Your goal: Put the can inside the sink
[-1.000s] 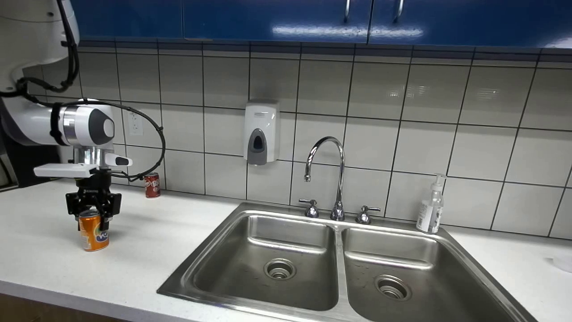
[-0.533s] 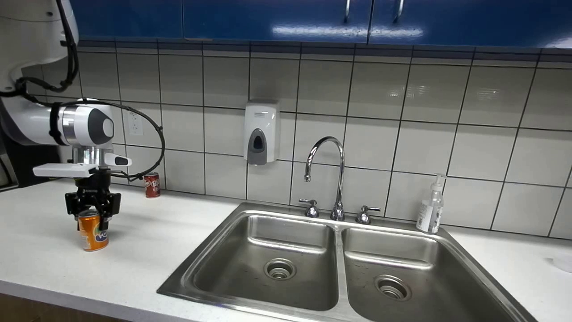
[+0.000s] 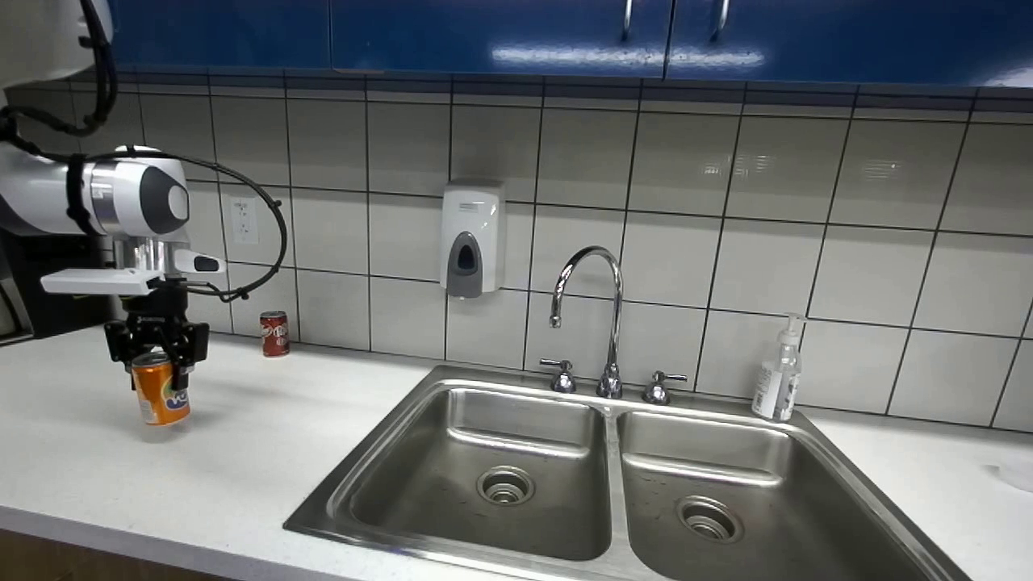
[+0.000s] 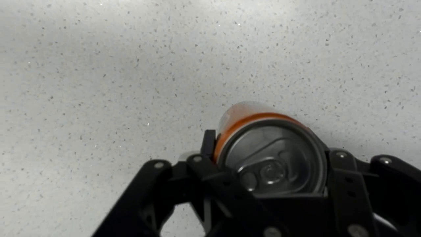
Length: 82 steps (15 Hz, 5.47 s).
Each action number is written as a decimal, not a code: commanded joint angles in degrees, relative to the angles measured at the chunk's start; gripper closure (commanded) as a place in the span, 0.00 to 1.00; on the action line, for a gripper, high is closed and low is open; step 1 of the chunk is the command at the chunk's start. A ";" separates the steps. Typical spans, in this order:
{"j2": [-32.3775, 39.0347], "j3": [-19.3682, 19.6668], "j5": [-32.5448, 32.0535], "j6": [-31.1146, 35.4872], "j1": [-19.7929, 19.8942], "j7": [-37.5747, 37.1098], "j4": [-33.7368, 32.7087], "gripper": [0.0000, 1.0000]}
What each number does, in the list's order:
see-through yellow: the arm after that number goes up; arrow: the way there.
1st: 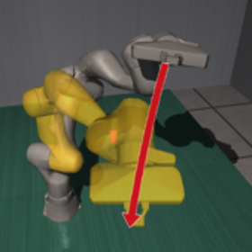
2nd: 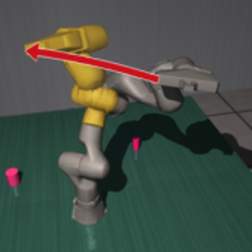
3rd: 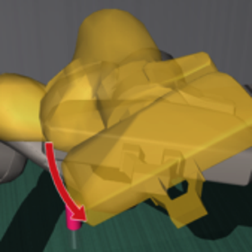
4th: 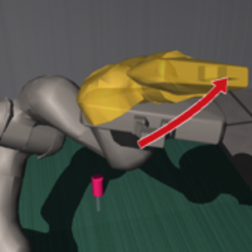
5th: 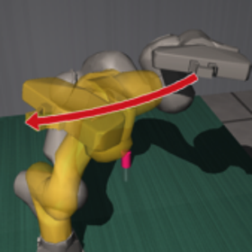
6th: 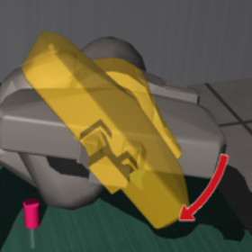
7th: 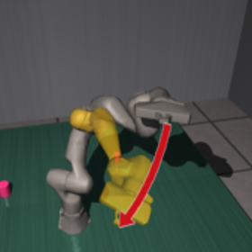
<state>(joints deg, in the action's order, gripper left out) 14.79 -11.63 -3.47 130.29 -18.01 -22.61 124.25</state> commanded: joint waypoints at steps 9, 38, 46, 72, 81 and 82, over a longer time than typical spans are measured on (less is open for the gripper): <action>-13.86 2.81 1.10 3.60 4.43 0.04 13.69 0.61; -4.80 22.02 1.37 2.93 27.76 31.91 5.17 0.61; 7.87 21.24 0.40 4.26 28.98 33.51 -1.35 0.61; 27.68 18.83 -0.50 5.58 30.94 36.71 -12.44 0.04; 25.84 19.01 -1.07 6.17 30.32 36.17 -11.38 0.00; 25.21 19.07 -1.17 6.30 30.23 36.13 -11.08 0.00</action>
<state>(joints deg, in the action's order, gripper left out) 41.47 8.15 -3.64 136.51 11.45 12.81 112.91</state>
